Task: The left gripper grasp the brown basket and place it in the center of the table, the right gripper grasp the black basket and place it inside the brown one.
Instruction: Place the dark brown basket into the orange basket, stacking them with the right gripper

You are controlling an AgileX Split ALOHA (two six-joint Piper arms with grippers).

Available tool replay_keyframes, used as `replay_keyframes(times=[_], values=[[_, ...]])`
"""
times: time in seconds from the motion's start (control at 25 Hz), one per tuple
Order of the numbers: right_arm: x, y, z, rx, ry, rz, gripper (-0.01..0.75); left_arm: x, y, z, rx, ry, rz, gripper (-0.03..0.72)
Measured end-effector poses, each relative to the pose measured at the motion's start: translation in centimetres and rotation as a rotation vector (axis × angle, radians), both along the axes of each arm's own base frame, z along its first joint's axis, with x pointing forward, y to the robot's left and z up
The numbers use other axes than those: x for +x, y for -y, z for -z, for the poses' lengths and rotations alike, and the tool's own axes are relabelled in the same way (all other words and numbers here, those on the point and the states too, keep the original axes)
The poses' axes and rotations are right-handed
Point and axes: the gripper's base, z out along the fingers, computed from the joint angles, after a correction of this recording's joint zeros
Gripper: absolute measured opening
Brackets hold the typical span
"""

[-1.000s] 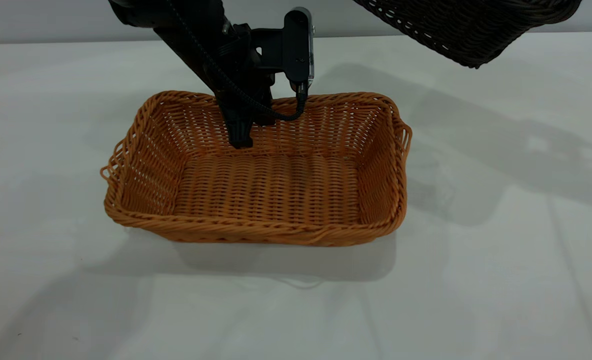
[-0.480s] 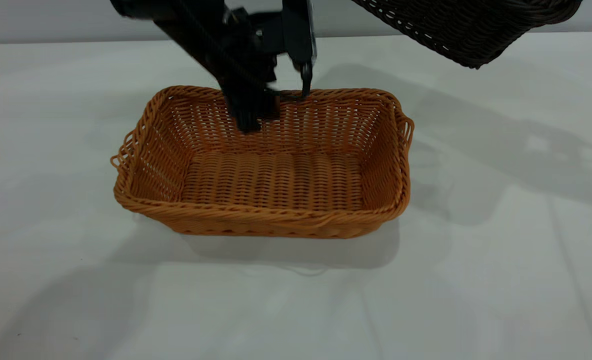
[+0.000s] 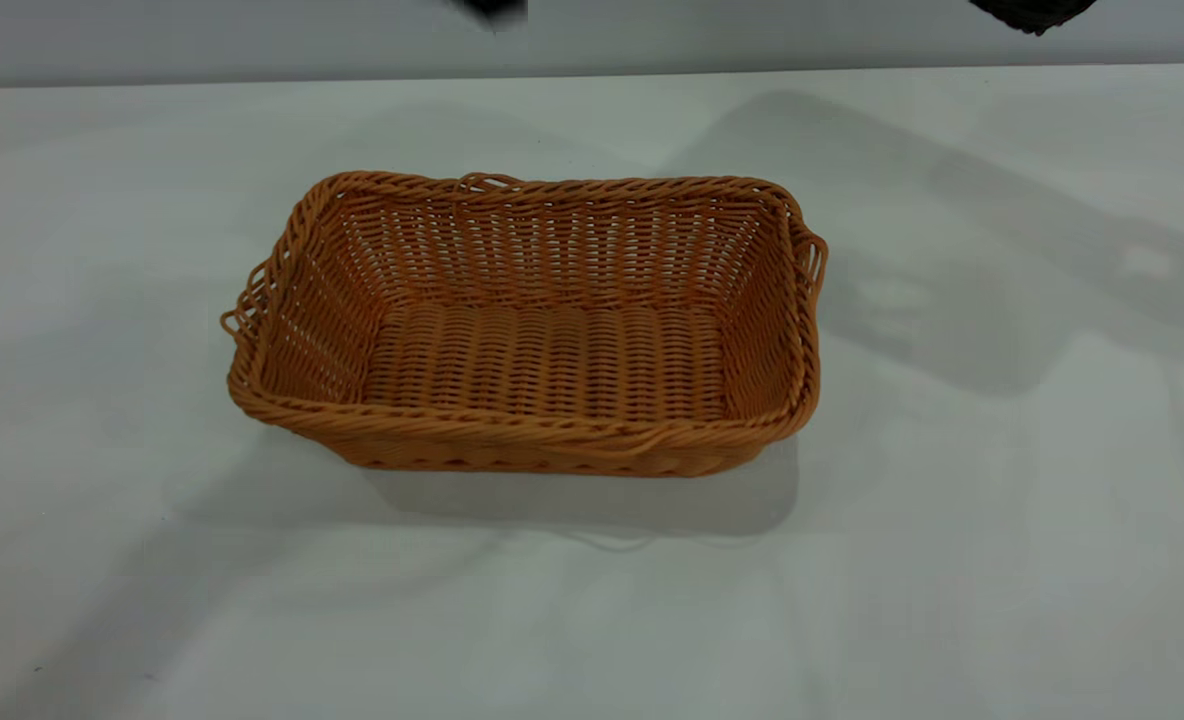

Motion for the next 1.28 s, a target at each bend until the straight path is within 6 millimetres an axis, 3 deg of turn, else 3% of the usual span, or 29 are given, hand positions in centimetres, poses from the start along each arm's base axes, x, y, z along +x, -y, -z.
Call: replay_keyframes(times=[0.12,0.28,0.36,0.48,0.6,0.72,1.12,1.28], values=[[0.1,-2.4,0.6,-0.020,-0.022,-0.087,0.083,-2.7,-1.4,-6.1,-0.056,0.065,-0.008,0.504],[-0.3,-9.1,2.4,-0.079,-0.066,-0.309,0.083,-6.5,-3.5,-13.0,-0.155,0.214,-0.023,0.504],[-0.8,-12.8,3.7,-0.114,-0.087,-0.411,0.083,-8.3,-4.4,-15.6,-0.194,0.279,-0.024,0.504],[-1.4,-16.5,6.5,-0.157,-0.130,-0.501,0.083,-10.2,-5.5,-17.9,-0.231,0.338,-0.025,0.504],[-1.7,-18.5,9.7,-0.205,-0.165,-0.539,0.083,-11.4,-6.1,-19.0,-0.258,0.354,-0.037,0.504],[-1.6,-19.0,11.5,-0.237,-0.172,-0.533,0.083,-11.8,-6.3,-19.1,-0.256,0.333,-0.041,0.503],[-1.0,-18.6,12.3,-0.336,-0.124,-0.557,0.102,-12.3,-6.5,-18.4,-0.237,0.240,-0.060,0.503],[-1.3,-19.2,12.3,-0.337,-0.122,-0.572,0.216,-12.3,-6.5,-18.4,-0.237,0.240,-0.061,0.503]])
